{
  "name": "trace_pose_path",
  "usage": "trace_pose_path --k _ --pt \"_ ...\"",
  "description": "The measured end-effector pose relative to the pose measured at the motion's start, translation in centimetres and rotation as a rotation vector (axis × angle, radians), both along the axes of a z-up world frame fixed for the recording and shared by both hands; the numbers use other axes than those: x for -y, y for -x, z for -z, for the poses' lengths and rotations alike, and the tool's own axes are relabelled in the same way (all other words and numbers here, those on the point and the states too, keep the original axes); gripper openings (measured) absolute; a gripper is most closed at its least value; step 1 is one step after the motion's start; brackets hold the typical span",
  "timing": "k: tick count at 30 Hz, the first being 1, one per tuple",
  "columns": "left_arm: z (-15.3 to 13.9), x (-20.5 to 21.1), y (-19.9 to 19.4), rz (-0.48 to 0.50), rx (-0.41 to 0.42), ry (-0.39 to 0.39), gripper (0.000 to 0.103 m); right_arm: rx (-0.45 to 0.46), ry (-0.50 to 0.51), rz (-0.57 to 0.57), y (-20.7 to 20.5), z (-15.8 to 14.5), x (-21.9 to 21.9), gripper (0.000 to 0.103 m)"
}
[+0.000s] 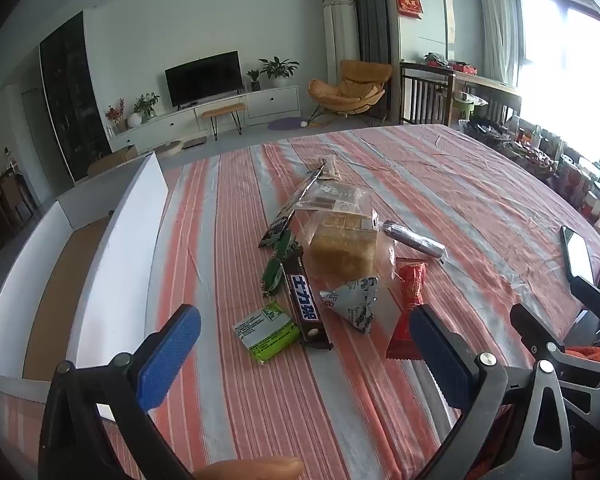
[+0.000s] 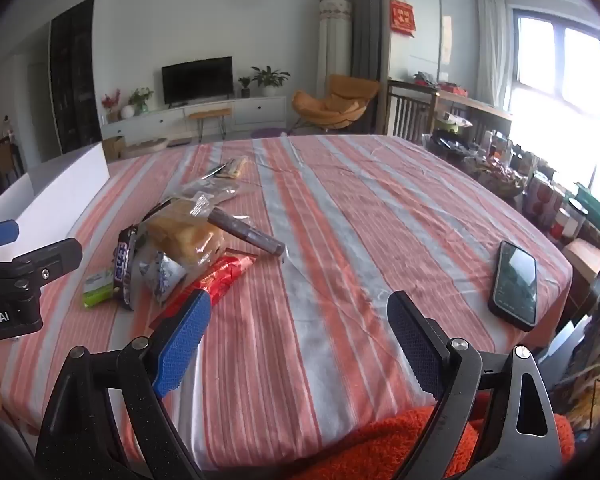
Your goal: Organize snacks
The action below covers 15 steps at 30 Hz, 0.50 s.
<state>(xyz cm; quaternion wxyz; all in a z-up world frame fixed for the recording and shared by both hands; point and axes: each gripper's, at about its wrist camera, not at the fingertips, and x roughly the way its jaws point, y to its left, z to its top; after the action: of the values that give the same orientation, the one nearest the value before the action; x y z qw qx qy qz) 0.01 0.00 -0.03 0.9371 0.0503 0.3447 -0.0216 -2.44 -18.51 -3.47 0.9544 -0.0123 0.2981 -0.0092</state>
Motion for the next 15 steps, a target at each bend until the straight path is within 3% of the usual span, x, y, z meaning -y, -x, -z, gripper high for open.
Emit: trace_pose_path --k 15 --pt "1.3 0.0 -0.2 -0.005 -0.055 0.01 0.103 -0.007 -0.007 -0.001 -0.1 0.2 0.1 0.092"
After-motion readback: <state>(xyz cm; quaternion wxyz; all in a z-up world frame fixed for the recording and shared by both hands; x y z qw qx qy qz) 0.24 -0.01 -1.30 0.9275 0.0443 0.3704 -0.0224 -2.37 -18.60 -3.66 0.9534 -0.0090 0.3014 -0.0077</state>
